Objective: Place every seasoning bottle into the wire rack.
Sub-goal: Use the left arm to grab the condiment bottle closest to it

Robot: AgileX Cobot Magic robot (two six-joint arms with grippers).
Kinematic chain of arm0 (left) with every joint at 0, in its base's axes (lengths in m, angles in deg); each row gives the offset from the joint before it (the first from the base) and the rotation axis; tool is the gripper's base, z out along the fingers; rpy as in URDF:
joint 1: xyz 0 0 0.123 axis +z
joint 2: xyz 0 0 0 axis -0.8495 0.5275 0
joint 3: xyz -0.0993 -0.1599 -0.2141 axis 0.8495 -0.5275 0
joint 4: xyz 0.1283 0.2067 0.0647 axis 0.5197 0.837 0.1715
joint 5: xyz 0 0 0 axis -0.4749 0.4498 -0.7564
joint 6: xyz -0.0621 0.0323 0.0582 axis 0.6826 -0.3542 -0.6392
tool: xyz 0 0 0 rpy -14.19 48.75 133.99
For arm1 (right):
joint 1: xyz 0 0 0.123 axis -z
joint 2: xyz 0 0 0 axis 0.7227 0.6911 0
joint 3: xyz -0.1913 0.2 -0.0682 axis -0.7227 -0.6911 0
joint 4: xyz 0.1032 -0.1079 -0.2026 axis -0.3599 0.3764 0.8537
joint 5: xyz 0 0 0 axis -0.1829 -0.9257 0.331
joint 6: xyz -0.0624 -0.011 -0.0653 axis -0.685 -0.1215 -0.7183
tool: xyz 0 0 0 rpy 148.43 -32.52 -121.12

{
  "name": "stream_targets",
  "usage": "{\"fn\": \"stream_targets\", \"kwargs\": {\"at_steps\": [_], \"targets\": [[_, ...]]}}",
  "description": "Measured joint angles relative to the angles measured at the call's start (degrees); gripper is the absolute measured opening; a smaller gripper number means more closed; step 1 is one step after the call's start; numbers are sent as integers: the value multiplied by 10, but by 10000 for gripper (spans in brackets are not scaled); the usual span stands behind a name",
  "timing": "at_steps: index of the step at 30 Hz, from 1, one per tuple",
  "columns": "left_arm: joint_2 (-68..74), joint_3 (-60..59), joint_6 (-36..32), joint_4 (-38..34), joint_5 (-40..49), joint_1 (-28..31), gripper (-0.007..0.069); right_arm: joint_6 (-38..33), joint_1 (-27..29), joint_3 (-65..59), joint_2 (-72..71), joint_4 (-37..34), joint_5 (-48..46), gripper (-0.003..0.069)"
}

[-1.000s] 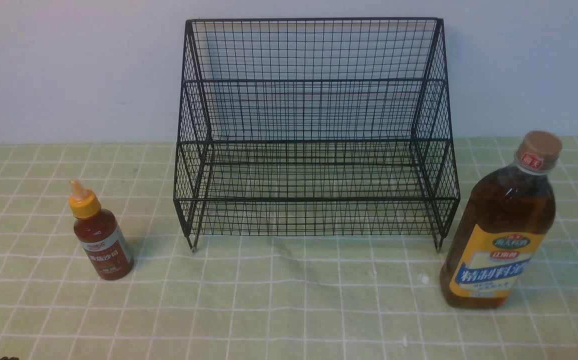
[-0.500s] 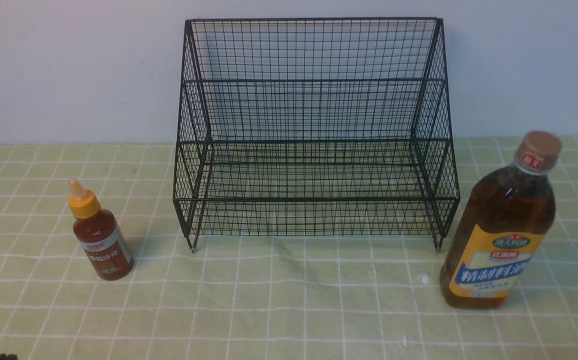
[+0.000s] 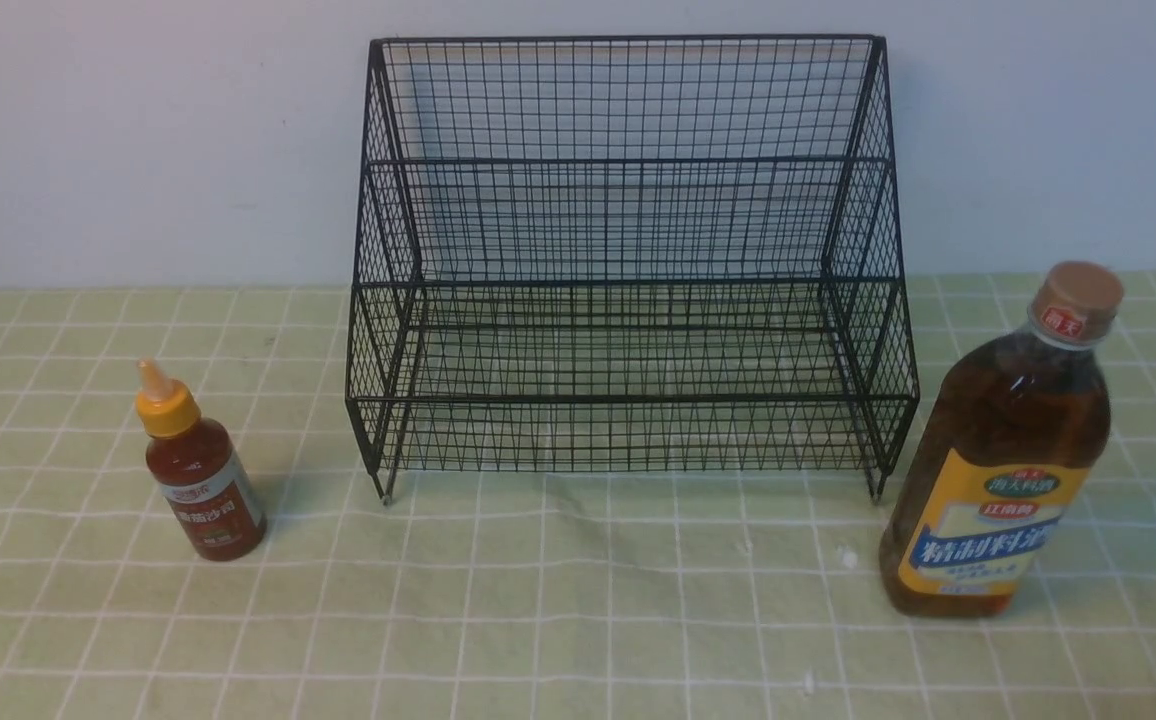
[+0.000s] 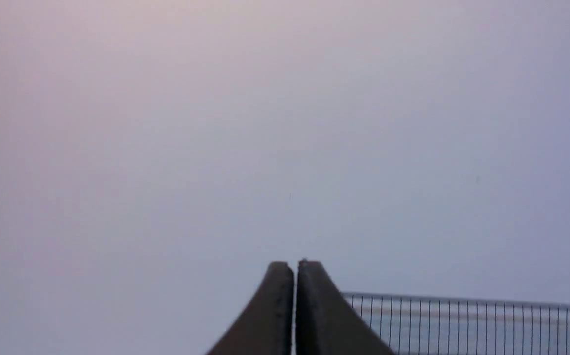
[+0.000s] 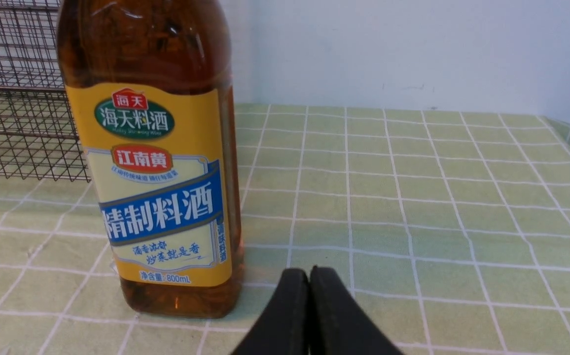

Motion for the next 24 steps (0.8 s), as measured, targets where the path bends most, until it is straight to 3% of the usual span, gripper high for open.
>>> {"fn": "stream_targets", "kwargs": {"at_steps": [6, 10, 17, 24], "targets": [[27, 32, 6, -42, -26, 0, -6, 0, 0, 0, 0, 0, 0, -15], [90, 75, 10, -40, 10, 0, -6, 0, 0, 0, 0, 0, 0, -15], [294, 177, 15, -37, 150, 0, 47, 0, 0, 0, 0, 0, 0, -15], [484, 312, 16, -36, 337, 0, 202, 0, 0, 0, 0, 0, 0, -15]]}}
